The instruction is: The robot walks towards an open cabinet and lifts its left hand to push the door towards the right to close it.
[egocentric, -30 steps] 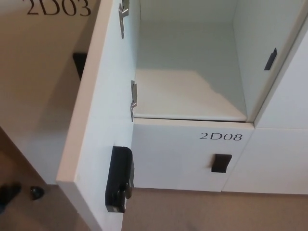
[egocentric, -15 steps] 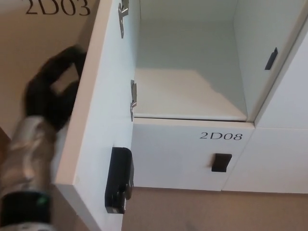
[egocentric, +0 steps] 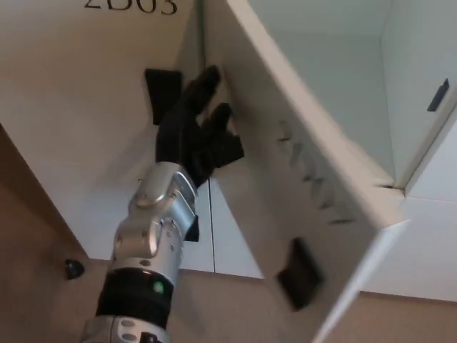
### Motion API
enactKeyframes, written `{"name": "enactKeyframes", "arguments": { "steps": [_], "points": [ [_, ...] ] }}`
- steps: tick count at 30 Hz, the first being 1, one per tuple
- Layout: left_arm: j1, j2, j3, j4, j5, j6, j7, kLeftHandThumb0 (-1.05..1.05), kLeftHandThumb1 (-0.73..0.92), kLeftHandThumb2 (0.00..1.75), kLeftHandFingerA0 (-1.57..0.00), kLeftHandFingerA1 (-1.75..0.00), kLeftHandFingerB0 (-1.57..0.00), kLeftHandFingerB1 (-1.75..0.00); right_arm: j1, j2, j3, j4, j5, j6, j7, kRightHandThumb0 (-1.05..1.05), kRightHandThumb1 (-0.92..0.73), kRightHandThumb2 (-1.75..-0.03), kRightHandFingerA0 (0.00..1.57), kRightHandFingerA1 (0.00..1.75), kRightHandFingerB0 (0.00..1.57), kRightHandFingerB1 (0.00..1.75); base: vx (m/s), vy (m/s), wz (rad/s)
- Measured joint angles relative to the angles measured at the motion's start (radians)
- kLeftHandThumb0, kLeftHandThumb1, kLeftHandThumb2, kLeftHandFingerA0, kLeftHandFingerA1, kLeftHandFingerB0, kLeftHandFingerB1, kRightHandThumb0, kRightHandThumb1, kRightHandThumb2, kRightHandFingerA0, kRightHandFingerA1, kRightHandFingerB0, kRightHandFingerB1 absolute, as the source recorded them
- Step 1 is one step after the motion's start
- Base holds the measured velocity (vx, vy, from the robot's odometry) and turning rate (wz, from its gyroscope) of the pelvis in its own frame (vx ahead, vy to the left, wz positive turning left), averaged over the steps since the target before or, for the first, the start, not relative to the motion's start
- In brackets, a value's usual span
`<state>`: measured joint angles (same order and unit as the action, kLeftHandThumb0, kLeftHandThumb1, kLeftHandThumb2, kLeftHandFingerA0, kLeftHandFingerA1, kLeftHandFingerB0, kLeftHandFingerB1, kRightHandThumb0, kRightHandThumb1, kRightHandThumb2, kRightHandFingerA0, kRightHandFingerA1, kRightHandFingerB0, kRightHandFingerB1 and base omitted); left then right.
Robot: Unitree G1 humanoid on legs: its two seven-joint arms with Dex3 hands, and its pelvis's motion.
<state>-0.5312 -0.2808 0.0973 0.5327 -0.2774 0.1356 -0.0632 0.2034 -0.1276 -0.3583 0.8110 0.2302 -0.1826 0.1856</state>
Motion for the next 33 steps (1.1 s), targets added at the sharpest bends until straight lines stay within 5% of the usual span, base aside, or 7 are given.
{"name": "enactKeyframes", "arguments": {
  "steps": [21,24,25,29,30,32,33],
  "points": [
    [0.05,-0.039,-0.415,0.032,-0.007,0.005,0.004,-0.4,0.56,0.84,-0.52,-0.53,-0.4,-0.49,-0.007,0.0,-0.003,-0.037,-0.001,0.0,-0.002,-0.16,-0.57,-0.56,0.68,0.57,0.64,0.51,0.0,0.0,0.0],
    [0.05,-0.039,-0.478,0.034,-0.007,0.009,-0.002,-0.42,0.57,0.58,-0.67,-0.41,-0.56,-0.37,-0.008,0.0,-0.004,-0.038,-0.001,0.0,-0.002,-0.16,-0.57,-0.56,0.69,0.55,0.66,0.5,0.0,0.0,0.0],
    [0.05,-0.039,-0.496,0.034,-0.006,0.01,-0.004,-0.5,0.45,0.82,-0.67,-0.59,-0.51,-0.51,-0.009,0.0,-0.004,-0.038,-0.001,0.0,-0.002,-0.16,-0.57,-0.56,0.69,0.55,0.66,0.5,0.0,0.0,0.0],
    [0.049,-0.039,-0.543,0.035,-0.005,0.017,-0.014,-0.61,0.26,0.54,-1.0,-0.49,-0.95,-0.48,-0.015,0.001,-0.005,-0.038,0.0,0.0,-0.003,-0.16,-0.57,-0.56,0.69,0.55,0.66,0.5,0.0,0.0,0.0],
    [0.048,-0.039,-0.549,0.036,-0.004,0.018,-0.017,-0.17,-0.25,0.57,-1.02,-0.85,-0.99,-0.84,-0.017,0.001,-0.005,-0.038,0.0,0.0,-0.003,-0.16,-0.57,-0.56,0.69,0.55,0.66,0.5,0.0,0.0,0.0],
    [0.044,-0.036,-0.559,0.041,-0.002,0.02,-0.025,-0.17,-0.25,0.57,-1.02,-0.85,-0.99,-0.84,-0.022,0.004,-0.005,-0.039,0.0,0.0,-0.004,-0.16,-0.57,-0.56,0.69,0.55,0.66,0.5,0.0,0.0,0.0],
    [0.039,-0.032,-0.558,0.048,-0.001,0.021,-0.027,-0.35,0.61,0.62,-0.57,-1.04,-0.22,-0.33,-0.023,0.006,-0.004,-0.039,0.0,0.0,-0.004,-0.27,-0.55,-0.69,0.69,0.58,0.57,0.52,0.0,0.0,0.0]
  ]
}}
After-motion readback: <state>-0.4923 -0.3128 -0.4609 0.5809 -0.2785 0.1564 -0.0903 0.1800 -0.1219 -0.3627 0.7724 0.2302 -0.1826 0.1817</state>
